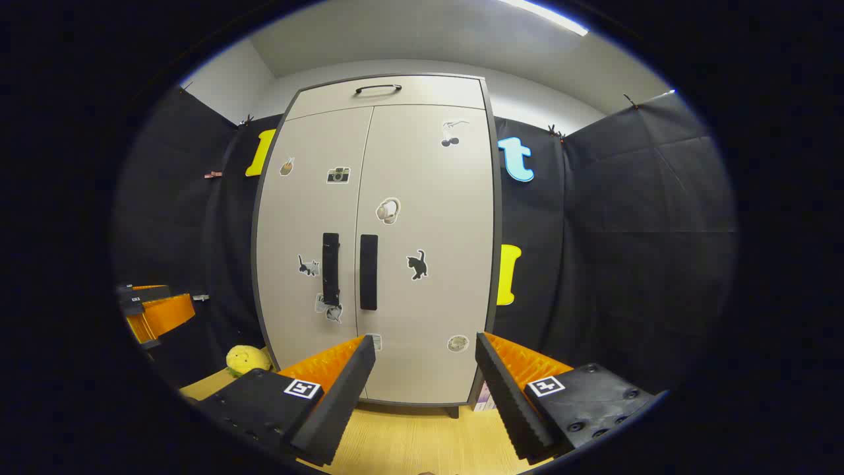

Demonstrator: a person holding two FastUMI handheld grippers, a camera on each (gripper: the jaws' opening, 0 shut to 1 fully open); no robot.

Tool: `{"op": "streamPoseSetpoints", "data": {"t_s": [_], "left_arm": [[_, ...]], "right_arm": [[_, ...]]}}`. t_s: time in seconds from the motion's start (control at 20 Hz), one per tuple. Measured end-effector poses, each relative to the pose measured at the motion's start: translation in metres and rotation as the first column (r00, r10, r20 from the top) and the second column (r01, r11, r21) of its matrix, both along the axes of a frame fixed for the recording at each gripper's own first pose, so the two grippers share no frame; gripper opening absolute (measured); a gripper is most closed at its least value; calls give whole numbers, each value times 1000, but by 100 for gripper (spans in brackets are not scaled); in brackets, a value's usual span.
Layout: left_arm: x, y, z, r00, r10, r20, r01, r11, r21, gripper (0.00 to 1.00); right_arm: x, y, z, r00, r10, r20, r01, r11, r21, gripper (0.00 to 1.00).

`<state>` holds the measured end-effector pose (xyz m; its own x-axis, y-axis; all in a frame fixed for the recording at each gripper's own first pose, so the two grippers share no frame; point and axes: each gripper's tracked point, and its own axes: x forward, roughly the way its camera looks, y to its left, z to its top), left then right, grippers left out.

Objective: Open the right door of the double-door shoe cabinet with the right hand, and open the left door with the left hand.

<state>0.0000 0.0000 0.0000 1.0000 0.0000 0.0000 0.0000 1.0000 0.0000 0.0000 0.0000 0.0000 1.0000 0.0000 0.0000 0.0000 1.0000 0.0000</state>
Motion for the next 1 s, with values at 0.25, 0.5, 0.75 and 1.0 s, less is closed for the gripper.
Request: {"op": "streamPoseSetpoints", "data": {"t_s": [0.25,0.5,0.75,1.0], "left_arm": [[-3,7,-9,1000,-8,-25,8,1000,21,95],[3,14,-11,999,20,-25,-21,1000,-1,95],[5,14,-11,1000,19,-23,-19,1000,25,95],[7,11,-13,999,24,-25,-24,999,22,95]], "right_arm": [[-1,7,-2,1000,11,-11,-11,1000,11,98],[6,7,2,1000,10,-6,-10,1000,5,98],[15,4,5,1000,14,1,-14,1000,11,98],[24,3,2,1000,21,-12,-21,1000,19,98]]}}
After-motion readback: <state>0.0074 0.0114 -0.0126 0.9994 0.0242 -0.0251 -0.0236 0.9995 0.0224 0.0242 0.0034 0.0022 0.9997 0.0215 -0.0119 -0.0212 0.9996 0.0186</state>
